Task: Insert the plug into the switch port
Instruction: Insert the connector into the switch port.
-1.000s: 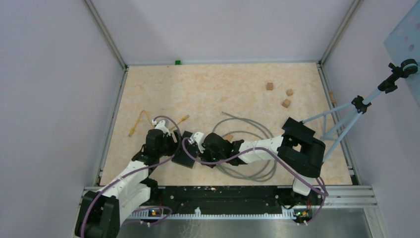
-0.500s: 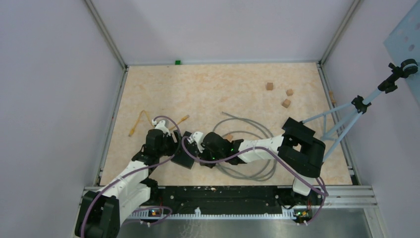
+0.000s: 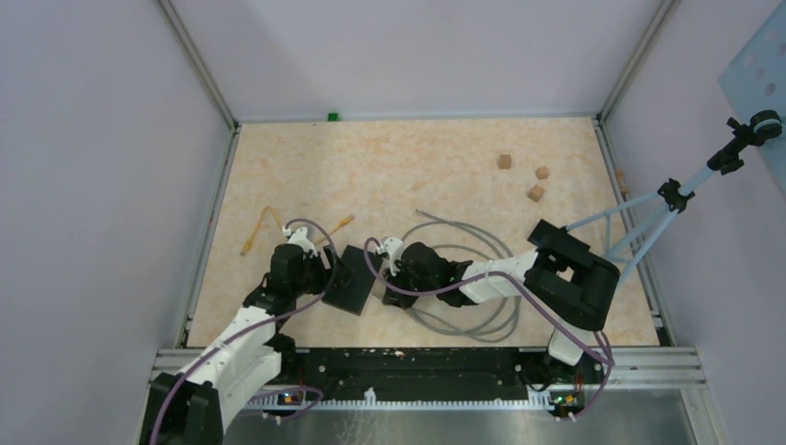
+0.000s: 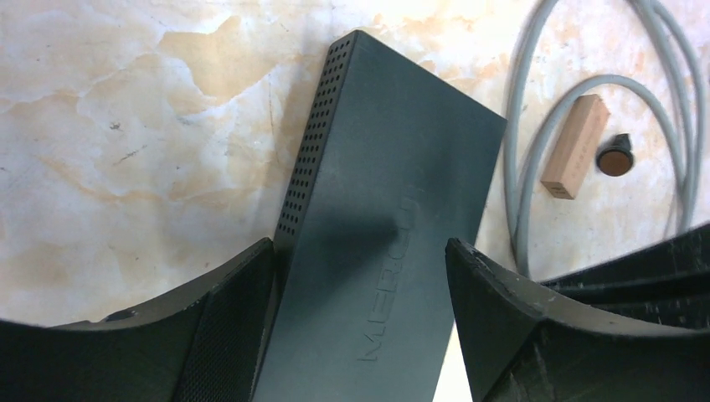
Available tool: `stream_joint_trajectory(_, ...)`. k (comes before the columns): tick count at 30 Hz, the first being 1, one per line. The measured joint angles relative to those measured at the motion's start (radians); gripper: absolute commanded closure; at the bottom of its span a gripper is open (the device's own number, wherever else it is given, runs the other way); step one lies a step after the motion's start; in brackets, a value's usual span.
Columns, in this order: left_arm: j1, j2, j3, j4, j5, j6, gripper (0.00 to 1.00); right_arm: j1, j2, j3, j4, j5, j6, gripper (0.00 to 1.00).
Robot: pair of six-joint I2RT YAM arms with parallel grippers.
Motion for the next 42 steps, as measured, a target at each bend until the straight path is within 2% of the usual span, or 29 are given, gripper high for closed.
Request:
stream_joint_trajectory(5,0.000,-0.110,0.013,-0.046,0.005,-0.018,0.17,-0.035,-0.068,-0.079,0.069,-0.013,0.042,1.00)
stream_joint_trajectory(12,0.000,-0.274,0.107,-0.058,0.065,-0.020,0.17,-0.044,-0.195,-0.145,0.125,-0.037,0.075,1.00)
stream_joint_trajectory(18,0.000,-0.393,0.160,-0.016,0.203,-0.025,0.17,-0.053,-0.431,-0.189,0.142,-0.044,0.083,1.00)
stream_joint_trajectory(24,-0.001,-0.433,0.185,0.156,0.420,-0.083,0.13,-0.059,-0.661,-0.189,0.152,-0.057,0.077,1.00)
stream_joint_trajectory(28,-0.004,-0.436,0.185,0.400,0.590,-0.167,0.10,-0.059,-0.780,-0.188,0.144,-0.091,0.061,1.00)
stream_joint_trajectory(32,-0.006,-0.464,0.185,0.583,0.694,-0.178,0.10,-0.059,-0.846,-0.187,0.135,-0.156,0.031,1.00)
stream_joint_trajectory(37,-0.008,-0.489,0.187,0.731,0.823,-0.100,0.08,-0.059,-0.869,-0.156,0.112,-0.272,-0.022,1.00)
stream_joint_trajectory(42,-0.012,-0.449,0.293,0.674,0.946,0.076,0.13,-0.059,-0.877,-0.111,0.096,-0.379,-0.117,1.00)
